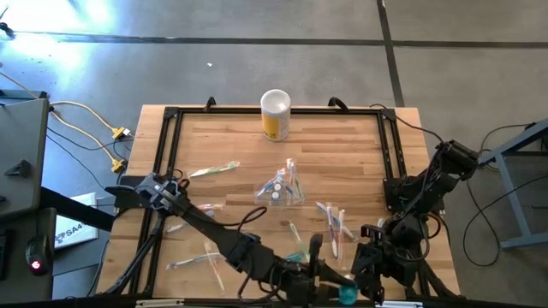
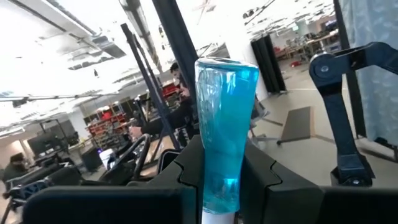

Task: Pick & Place toothbrushing station
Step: Put the blue mouthwash into the middle part of the transparent organizer

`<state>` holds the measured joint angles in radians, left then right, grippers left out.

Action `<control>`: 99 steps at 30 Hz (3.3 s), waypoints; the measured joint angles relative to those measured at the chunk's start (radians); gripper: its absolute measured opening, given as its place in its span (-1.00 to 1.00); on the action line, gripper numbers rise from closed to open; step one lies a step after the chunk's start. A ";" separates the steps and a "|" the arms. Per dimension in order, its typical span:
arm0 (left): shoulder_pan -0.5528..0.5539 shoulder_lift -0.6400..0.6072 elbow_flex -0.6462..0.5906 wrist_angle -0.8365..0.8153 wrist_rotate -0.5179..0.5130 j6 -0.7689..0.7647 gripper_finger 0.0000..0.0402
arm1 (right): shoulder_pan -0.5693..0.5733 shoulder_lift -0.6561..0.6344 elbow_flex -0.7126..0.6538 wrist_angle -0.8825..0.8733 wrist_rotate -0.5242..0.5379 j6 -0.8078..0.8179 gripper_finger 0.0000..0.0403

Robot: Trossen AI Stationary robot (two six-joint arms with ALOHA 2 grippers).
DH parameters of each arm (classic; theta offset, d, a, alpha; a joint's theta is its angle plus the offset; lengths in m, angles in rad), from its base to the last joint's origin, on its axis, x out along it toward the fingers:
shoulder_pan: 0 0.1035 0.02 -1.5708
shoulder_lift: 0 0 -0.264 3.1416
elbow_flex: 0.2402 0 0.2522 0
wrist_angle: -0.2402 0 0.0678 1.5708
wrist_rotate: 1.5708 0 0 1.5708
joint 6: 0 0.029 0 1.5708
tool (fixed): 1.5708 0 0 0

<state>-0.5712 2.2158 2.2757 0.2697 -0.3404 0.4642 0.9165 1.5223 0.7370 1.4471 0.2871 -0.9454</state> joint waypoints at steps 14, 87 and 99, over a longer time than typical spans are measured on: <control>0.029 0.000 0.000 -0.007 0.047 -0.024 -0.76 | -0.029 0.000 0.017 -0.034 -0.030 0.043 -0.23; -0.211 -0.096 0.001 -0.276 -1.185 0.279 0.10 | 0.062 -0.034 0.083 -0.508 1.023 0.053 -0.53; -0.221 -0.150 0.001 -0.494 -1.231 0.288 0.10 | -0.270 -0.035 0.168 -1.013 0.519 0.524 -0.53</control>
<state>-0.7925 2.0660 2.2768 -0.2246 -1.5714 0.7518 0.6467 1.4876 0.9054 0.4340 0.8063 -0.4217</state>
